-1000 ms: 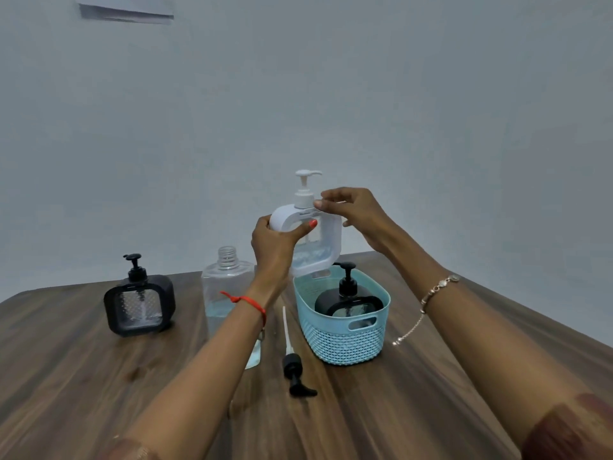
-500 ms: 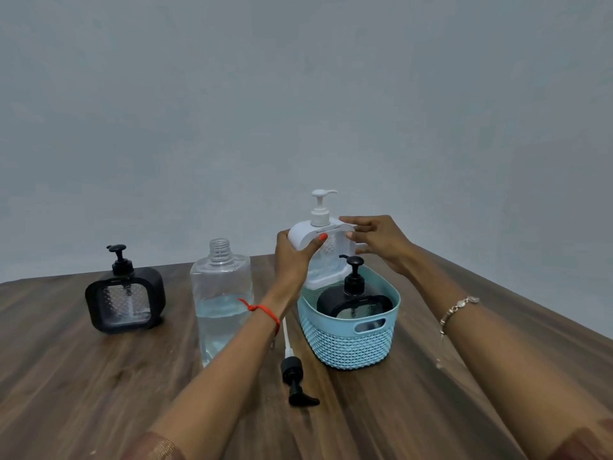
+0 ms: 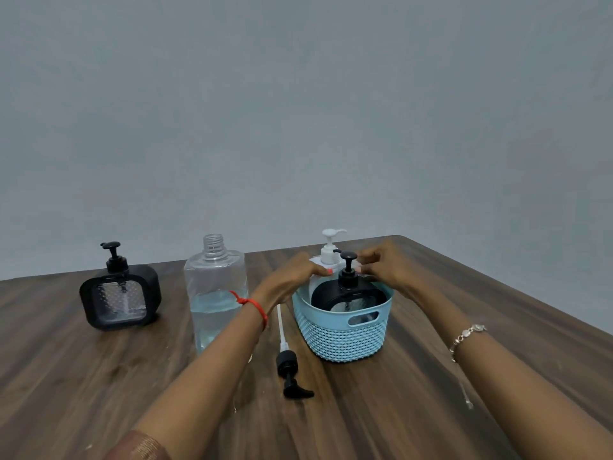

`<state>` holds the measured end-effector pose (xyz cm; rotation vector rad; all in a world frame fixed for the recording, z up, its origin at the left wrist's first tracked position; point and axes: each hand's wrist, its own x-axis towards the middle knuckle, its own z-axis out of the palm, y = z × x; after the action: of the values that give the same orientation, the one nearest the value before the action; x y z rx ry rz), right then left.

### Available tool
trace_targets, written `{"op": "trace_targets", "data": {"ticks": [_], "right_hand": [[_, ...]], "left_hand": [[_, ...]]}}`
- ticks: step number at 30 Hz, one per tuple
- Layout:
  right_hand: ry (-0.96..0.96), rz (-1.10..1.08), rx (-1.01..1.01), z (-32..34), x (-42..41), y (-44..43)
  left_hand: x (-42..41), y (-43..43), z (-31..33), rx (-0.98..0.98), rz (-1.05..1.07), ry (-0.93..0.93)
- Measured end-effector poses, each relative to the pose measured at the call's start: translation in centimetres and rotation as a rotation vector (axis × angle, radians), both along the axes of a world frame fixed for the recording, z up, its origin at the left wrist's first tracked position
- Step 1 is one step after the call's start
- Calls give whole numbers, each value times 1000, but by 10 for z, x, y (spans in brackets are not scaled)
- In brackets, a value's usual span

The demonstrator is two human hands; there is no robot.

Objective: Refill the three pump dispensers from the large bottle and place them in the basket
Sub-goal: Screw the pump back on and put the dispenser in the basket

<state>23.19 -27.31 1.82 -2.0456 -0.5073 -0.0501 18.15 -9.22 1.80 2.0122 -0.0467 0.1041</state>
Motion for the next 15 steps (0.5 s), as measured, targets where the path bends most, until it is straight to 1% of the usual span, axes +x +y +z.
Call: {"op": "trace_targets", "data": {"ticks": [2, 4, 7, 10, 15], "right_hand": [[-57, -15, -65, -2, -1, -2], [-79, -24, -84, -4, 1, -3], [-92, -30, -128, -4, 1, -4], [-111, -26, -230, -2, 0, -4], [-133, -58, -316, 1, -5, -3]], "left_hand": [[2, -1, 1, 77, -18, 23], [3, -1, 2, 126, -44, 36], [3, 0, 3, 150, -36, 71], [-4, -3, 8, 191, -33, 84], [-10, -5, 9, 248, -59, 56]]}}
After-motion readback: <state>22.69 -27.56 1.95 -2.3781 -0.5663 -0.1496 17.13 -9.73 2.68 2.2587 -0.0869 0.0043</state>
